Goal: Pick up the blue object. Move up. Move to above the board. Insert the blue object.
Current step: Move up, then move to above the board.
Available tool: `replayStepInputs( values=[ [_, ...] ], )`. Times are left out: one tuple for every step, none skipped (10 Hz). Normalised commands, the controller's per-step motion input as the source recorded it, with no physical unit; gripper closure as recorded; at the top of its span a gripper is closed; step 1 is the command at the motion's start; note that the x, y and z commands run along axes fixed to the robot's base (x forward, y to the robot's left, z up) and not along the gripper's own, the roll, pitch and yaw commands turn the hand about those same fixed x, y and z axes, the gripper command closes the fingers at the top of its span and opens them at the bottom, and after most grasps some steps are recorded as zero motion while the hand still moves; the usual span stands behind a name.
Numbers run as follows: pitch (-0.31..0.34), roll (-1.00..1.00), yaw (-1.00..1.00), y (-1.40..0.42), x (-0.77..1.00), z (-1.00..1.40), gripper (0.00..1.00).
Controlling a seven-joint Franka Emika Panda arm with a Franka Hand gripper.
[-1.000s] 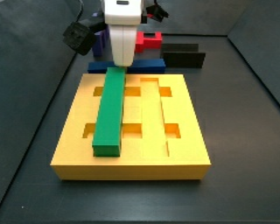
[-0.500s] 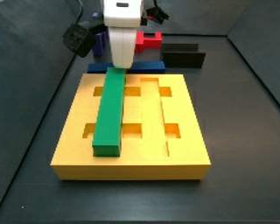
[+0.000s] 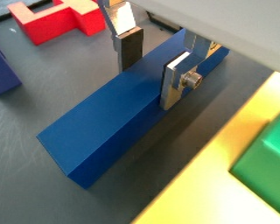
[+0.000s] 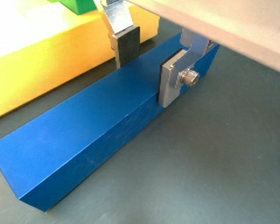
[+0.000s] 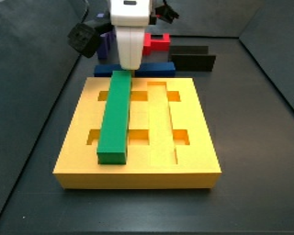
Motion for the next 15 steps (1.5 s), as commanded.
replayStepInputs(
  values=[
    [0.022, 0.00, -0.01, -0.05, -0.03, 0.81, 1.00],
    [0.072, -0.04, 0.01, -0.05, -0.06, 0.55, 1.00],
    [0.062, -0.08, 0.00, -0.01, -0.01, 0.27, 1.00],
    [0.000, 0.00, 0.00, 0.00, 0.00, 1.40, 1.00],
    [0.015, 0.00, 0.01, 0.01, 0.00, 1.40, 1.00],
    [0.048, -0.06, 0.00, 0.00, -0.04, 1.40, 1.00],
    [0.034, -0.10, -0.01, 0.02, -0.02, 1.40, 1.00],
    [0.062, -0.08, -0.01, 0.01, 0.00, 1.40, 1.00],
    [0.081, -0.06, -0.01, 0.00, 0.00, 1.40, 1.00],
    [0.079, -0.06, -0.01, 0.01, 0.00, 1.40, 1.00],
    [0.077, -0.06, -0.01, 0.01, 0.02, 0.51, 1.00],
    [0.026, -0.03, 1.00, -1.40, 0.34, 0.36, 1.00],
    [0.025, -0.02, 1.00, -1.40, 0.34, 0.32, 1.00],
    [0.036, -0.01, 1.00, -1.40, 0.38, 0.30, 1.00],
    [0.041, -0.01, 1.00, -1.40, 0.43, 0.30, 1.00]
  ],
)
